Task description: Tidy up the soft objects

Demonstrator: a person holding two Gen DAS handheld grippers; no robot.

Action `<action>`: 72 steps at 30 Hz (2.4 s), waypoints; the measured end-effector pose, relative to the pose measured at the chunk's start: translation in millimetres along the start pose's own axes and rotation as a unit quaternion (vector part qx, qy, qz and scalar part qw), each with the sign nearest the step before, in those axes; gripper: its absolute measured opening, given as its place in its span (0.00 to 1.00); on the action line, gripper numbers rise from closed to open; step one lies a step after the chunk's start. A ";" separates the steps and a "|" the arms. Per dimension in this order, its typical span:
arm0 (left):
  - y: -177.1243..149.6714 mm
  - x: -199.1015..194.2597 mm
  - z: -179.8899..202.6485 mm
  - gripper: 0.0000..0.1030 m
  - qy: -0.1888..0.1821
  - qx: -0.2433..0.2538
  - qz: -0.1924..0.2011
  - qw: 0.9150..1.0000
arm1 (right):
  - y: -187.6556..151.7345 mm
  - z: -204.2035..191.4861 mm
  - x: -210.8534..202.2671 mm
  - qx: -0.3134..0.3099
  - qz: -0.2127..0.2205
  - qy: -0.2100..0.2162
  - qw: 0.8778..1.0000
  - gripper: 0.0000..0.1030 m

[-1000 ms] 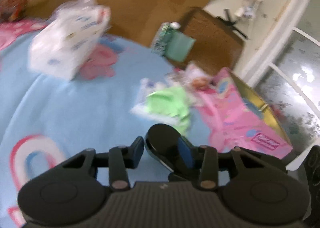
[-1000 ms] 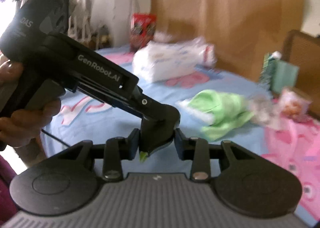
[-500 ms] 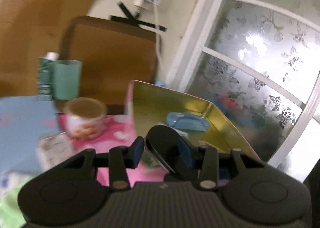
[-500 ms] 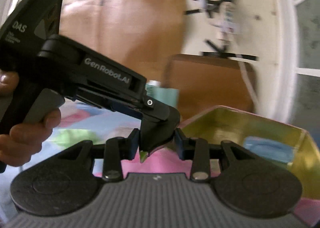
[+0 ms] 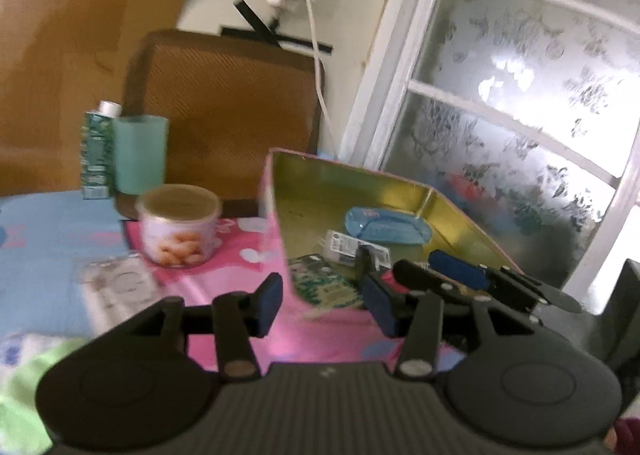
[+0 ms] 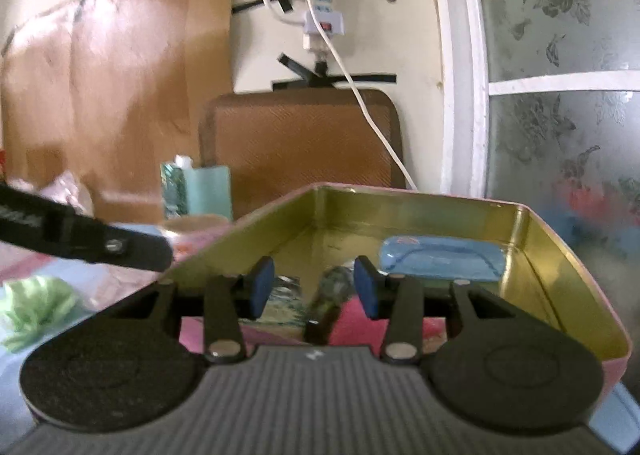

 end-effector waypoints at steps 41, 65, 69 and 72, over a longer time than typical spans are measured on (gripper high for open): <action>-81.1 -95.3 -103.7 0.45 -0.052 -0.111 -0.015 0.992 | -42.8 -150.6 -38.0 -0.093 -0.117 0.228 0.962 0.33; 13.6 -2.3 27.9 0.33 -0.053 0.050 -0.026 0.997 | -4.2 -75.6 -29.2 -0.049 0.023 0.119 0.991 0.15; 36.2 44.0 50.6 0.60 -0.023 0.070 -0.020 0.997 | 12.3 -42.4 -1.5 -0.027 0.021 0.069 0.997 0.18; 41.4 71.5 50.9 0.83 0.041 0.077 -0.008 0.996 | 17.3 -20.9 33.9 -0.014 0.006 -0.001 1.000 0.60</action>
Point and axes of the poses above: each gripper's, at about its wrist camera, not at the fingertips, and x roughly the way its jaws point, z to its right, y to its top, the point moved 6 cm from there along x, roughly the way its jaws point, and after that the axes turned 7 degrees about -z, right-handed, at the moved point
